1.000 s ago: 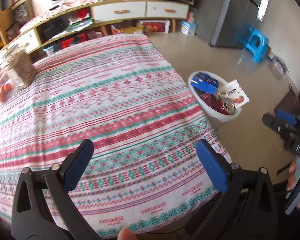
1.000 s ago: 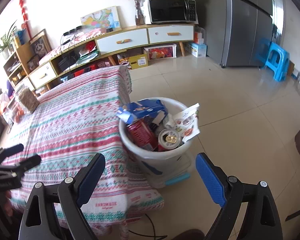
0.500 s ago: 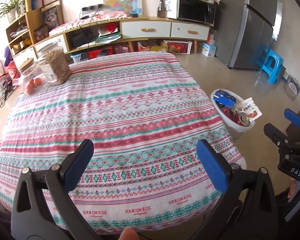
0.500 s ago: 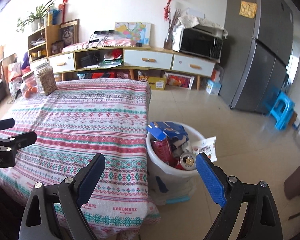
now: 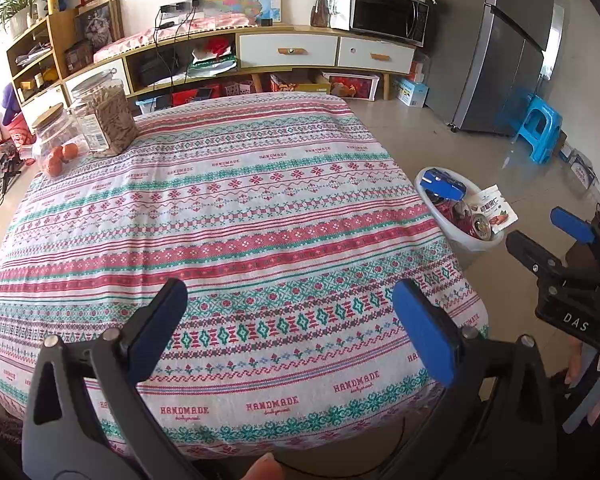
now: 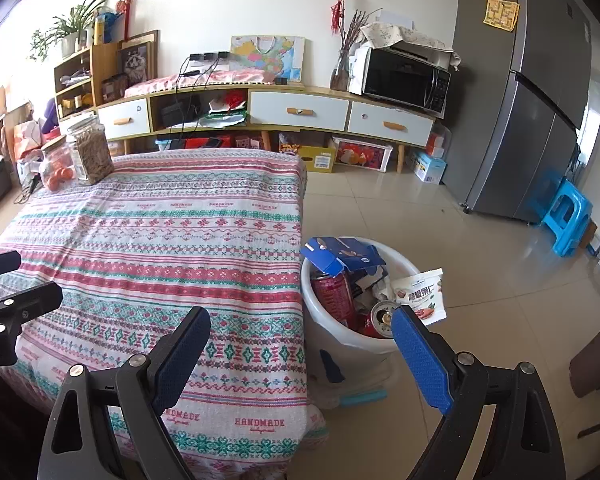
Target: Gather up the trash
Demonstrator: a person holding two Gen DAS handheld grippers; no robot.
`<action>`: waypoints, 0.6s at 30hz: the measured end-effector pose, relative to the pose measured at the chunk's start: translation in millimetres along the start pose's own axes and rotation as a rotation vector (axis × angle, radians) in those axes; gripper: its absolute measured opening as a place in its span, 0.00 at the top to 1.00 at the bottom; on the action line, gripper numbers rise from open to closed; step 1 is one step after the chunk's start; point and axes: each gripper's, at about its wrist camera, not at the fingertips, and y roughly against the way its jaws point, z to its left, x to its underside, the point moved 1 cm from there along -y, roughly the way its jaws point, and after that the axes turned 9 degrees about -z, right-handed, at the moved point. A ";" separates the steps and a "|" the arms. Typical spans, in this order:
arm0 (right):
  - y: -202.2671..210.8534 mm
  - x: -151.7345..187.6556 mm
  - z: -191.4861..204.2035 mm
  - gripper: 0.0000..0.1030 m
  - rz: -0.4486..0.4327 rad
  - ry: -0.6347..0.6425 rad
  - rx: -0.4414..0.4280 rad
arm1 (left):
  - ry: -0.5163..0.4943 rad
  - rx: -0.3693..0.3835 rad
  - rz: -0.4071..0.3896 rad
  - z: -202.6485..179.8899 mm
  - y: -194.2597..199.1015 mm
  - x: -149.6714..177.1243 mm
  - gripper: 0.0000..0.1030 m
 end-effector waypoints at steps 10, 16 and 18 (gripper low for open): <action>-1.2 2.1 -3.7 0.09 0.015 -0.019 0.006 | -0.002 0.009 0.007 -1.4 -0.4 1.3 0.01; -0.6 2.3 -4.8 0.09 0.012 -0.020 0.010 | -0.003 0.010 0.009 -1.4 -0.2 1.4 0.01; -0.5 2.4 -4.7 0.09 0.012 -0.020 0.010 | -0.001 0.012 0.013 -1.5 -1.0 1.4 0.01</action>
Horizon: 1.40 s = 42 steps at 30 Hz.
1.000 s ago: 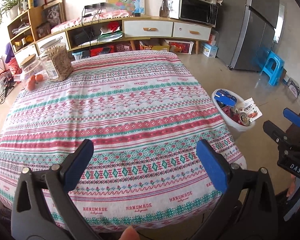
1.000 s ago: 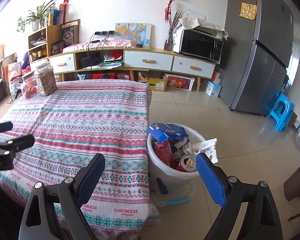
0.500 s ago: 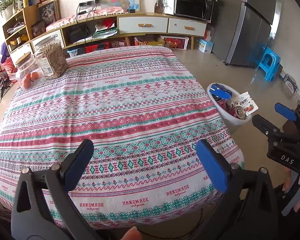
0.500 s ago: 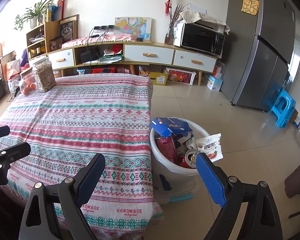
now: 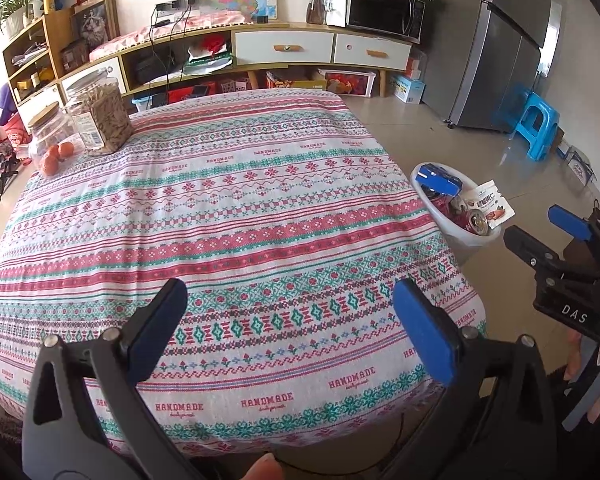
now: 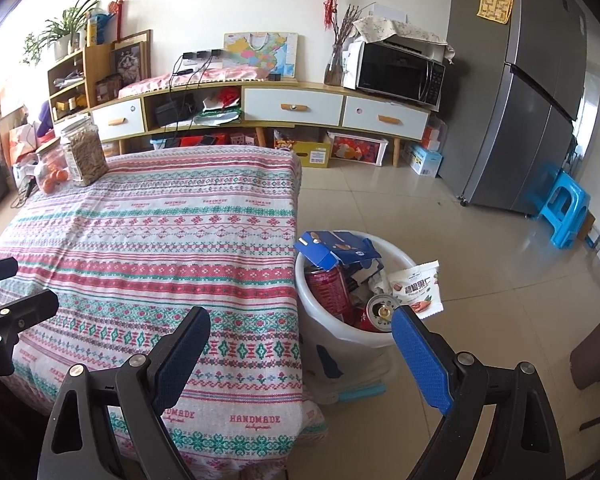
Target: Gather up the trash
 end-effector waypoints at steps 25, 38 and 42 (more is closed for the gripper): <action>0.0 0.1 -0.2 0.09 0.000 0.001 0.002 | 0.003 0.005 0.005 0.0 0.6 -0.3 0.01; 0.9 -1.8 -1.7 0.09 -0.003 0.003 0.004 | -0.018 -0.038 -0.006 -0.5 1.1 -0.6 0.01; 0.9 -1.3 -0.7 0.09 -0.002 0.004 0.004 | -0.010 -0.034 0.007 1.9 -1.5 -0.8 0.01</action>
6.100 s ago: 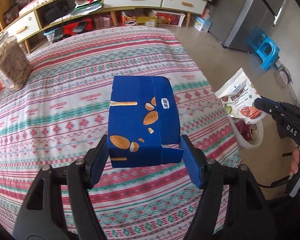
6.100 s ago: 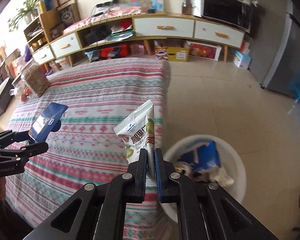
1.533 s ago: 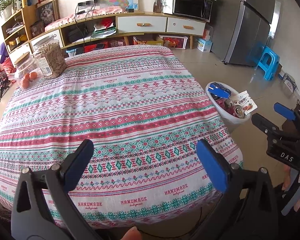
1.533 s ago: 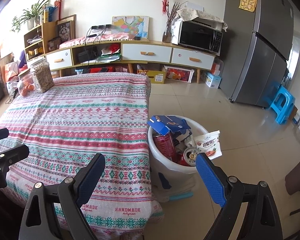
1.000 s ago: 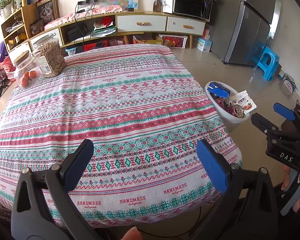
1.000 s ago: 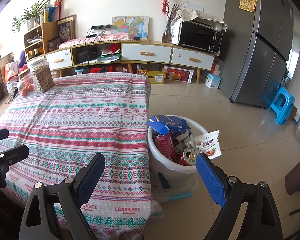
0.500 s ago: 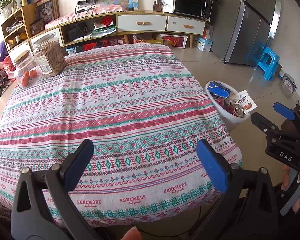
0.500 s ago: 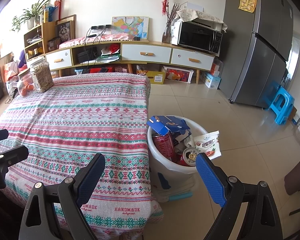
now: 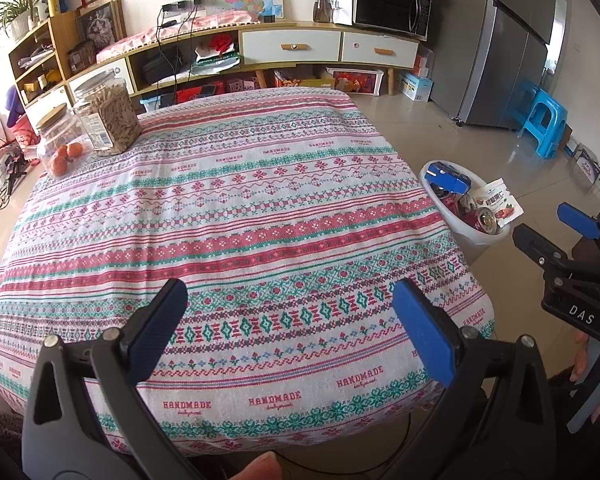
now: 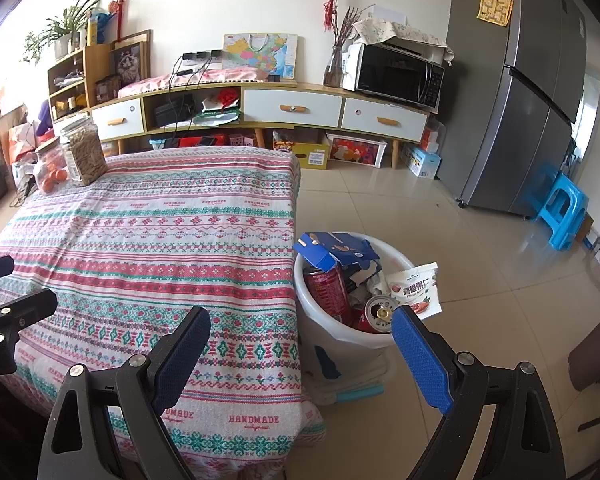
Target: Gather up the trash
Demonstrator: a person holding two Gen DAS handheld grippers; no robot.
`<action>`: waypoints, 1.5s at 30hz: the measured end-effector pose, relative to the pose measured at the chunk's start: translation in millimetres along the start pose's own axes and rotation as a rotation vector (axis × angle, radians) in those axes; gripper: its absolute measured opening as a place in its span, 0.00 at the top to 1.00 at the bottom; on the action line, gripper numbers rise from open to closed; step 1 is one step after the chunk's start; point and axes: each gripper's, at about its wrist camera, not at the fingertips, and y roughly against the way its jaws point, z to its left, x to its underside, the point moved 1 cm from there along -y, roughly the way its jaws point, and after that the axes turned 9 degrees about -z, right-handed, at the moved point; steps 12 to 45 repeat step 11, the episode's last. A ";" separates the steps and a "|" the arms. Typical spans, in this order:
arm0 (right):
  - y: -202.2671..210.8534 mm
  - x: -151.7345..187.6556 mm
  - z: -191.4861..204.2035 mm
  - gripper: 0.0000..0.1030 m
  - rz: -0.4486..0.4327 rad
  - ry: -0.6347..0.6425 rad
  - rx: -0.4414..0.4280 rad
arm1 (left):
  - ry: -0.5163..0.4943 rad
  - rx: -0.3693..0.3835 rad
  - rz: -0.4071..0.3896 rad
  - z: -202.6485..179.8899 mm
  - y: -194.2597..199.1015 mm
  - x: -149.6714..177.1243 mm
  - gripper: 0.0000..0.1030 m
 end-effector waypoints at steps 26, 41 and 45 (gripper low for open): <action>-3.9 1.7 1.2 0.09 0.013 0.012 -0.013 | -0.008 0.030 0.025 -5.7 -7.1 0.3 0.01; -3.9 1.7 1.2 0.09 0.013 0.012 -0.013 | -0.008 0.030 0.025 -5.7 -7.1 0.3 0.01; -3.9 1.7 1.2 0.09 0.013 0.012 -0.013 | -0.008 0.030 0.025 -5.7 -7.1 0.3 0.01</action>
